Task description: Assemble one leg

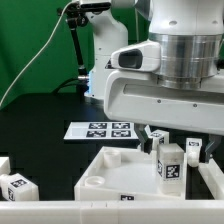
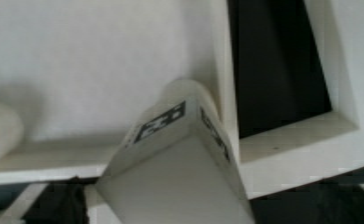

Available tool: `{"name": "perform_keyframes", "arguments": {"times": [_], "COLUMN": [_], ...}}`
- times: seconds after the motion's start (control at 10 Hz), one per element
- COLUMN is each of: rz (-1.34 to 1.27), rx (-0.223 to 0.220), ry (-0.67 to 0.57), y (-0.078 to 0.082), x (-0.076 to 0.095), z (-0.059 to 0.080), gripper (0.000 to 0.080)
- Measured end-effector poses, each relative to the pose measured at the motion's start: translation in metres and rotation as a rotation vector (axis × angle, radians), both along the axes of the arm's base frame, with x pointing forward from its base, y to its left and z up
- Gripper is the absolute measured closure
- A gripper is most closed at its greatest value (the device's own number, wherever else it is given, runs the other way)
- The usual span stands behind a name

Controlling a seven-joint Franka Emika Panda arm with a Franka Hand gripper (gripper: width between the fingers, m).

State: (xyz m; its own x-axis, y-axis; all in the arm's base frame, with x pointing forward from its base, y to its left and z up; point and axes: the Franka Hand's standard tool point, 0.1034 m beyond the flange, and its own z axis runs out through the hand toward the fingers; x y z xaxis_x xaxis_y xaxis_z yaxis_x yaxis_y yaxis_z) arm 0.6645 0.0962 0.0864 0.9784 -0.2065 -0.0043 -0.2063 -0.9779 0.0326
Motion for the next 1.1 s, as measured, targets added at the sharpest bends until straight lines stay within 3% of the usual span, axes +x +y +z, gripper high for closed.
{"name": "perform_keyframes", "arguments": {"times": [0.4,0.8,0.9,1.0,1.1], "rz": [0.201,0.187,0.187,0.187,0.186], "rx": [-0.002,-0.001,-0.002,-0.002,-0.002], "ry": [0.004,0.007,0.007,0.006,0.006], "y": [-0.0039,0.0008,0.0008,0.0007,0.0001], "x": [-0.0013,-0.0048,-0.0048,-0.0046,-0.0046], "z": [-0.002,-0.0022,-0.0023,-0.0027,-0.0029], "gripper": [0.0151,0.0151,0.0236,0.0371,0.0371]}}
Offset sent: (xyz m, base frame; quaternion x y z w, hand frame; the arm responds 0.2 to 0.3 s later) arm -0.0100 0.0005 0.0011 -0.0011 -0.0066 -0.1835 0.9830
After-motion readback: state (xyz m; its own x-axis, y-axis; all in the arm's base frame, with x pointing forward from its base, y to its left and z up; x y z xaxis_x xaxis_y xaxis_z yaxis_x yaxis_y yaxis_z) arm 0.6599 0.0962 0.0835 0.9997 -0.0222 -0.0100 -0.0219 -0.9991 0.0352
